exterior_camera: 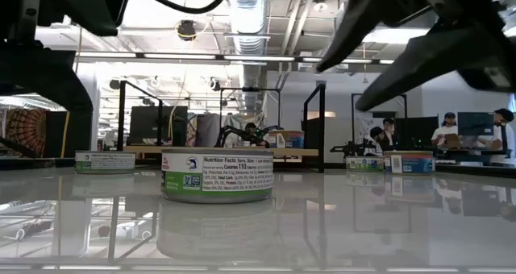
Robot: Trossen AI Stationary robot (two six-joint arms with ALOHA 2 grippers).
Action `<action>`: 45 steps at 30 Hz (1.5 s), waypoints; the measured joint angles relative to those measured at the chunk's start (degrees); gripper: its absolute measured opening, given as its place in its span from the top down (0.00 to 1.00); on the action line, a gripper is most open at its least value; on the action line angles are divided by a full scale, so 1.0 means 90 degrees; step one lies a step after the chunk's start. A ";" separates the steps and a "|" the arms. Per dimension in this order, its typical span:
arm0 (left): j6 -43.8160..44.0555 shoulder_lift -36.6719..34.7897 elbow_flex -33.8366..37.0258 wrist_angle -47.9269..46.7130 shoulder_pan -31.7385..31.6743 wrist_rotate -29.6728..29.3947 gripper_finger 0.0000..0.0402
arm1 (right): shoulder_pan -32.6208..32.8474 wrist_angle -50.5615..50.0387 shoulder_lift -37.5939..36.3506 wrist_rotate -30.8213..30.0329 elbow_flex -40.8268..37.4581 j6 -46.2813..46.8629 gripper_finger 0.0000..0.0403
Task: Stack canned seafood by type on shelf
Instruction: Put the green tuna can on the shelf
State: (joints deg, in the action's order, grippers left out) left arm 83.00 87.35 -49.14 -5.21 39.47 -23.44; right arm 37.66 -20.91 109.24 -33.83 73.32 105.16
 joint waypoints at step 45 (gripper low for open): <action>-0.0640 0.0996 0.0619 0.1846 -0.1286 0.0809 0.29 | -0.1118 0.0623 0.0604 0.0823 0.0002 -0.0918 0.73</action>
State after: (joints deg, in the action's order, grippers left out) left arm 77.24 96.31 -43.57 11.40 27.89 -16.16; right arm 27.59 -15.30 114.67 -26.43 73.34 96.89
